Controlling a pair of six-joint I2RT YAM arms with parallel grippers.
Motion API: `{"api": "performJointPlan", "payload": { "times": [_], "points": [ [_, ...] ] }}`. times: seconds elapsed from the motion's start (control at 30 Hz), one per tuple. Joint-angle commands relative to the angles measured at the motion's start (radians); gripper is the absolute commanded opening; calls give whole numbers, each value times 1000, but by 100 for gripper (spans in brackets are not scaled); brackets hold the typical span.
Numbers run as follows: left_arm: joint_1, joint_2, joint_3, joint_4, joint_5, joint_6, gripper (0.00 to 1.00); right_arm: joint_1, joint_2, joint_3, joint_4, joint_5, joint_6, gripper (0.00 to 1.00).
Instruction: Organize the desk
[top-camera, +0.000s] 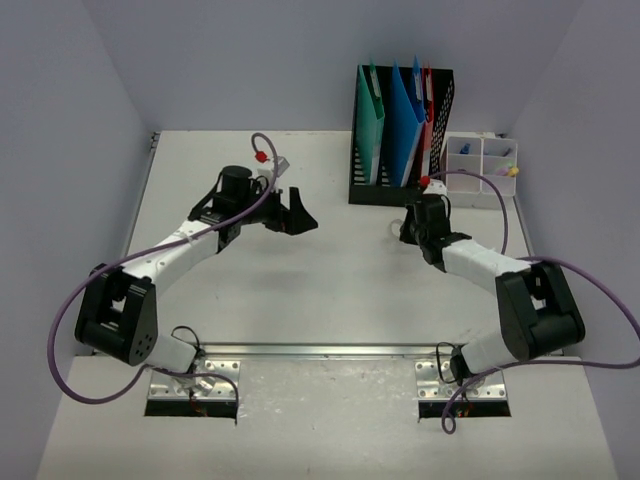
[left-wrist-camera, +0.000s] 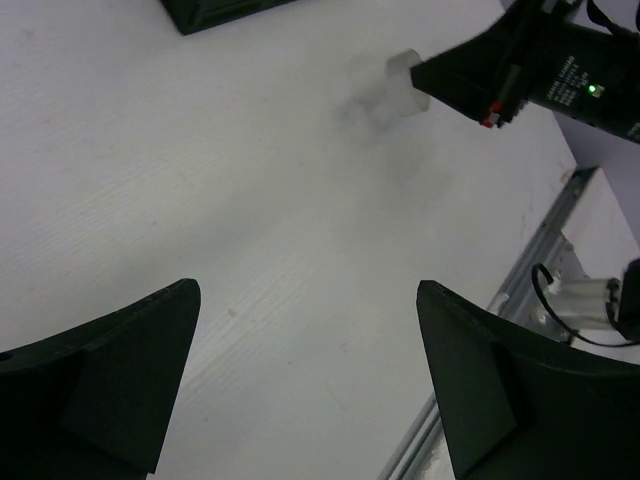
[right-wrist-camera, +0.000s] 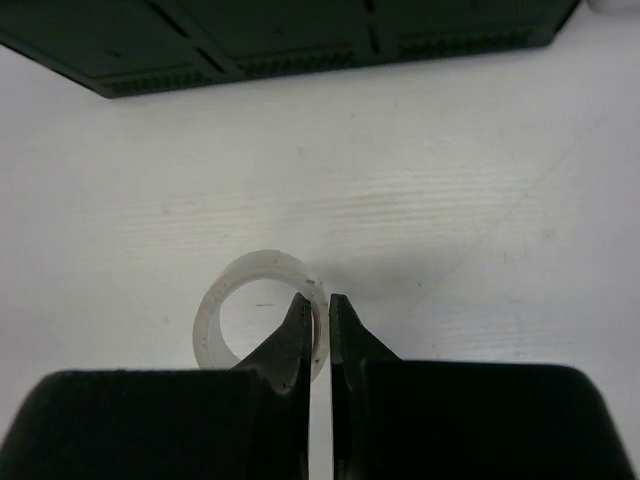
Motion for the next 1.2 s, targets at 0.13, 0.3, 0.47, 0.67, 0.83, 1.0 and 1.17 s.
{"api": "performJointPlan", "payload": {
  "times": [0.13, 0.3, 0.47, 0.67, 0.83, 1.0, 1.17],
  "points": [
    [-167, 171, 302, -71, 202, 64, 84, 93, -148, -53, 402, -35, -331, 0],
    [-169, 295, 465, -138, 224, 15, 81, 168, -187, -61, 507, 1, -437, 0],
    [-175, 342, 502, -139, 202, -18, 76, 215, -221, -67, 550, -6, -501, 0],
    [-178, 354, 500, -115, 188, -45, 65, 248, -254, -77, 568, -35, -527, 0],
    [-177, 349, 491, -92, 200, -54, 63, 269, -270, -88, 576, -44, -538, 0],
    [-177, 341, 481, -68, 217, -58, 64, 288, -269, -93, 583, -38, -571, 0],
    [-177, 334, 476, -54, 205, -67, 67, 298, -270, -91, 578, -31, -587, 0]
  ]
}}
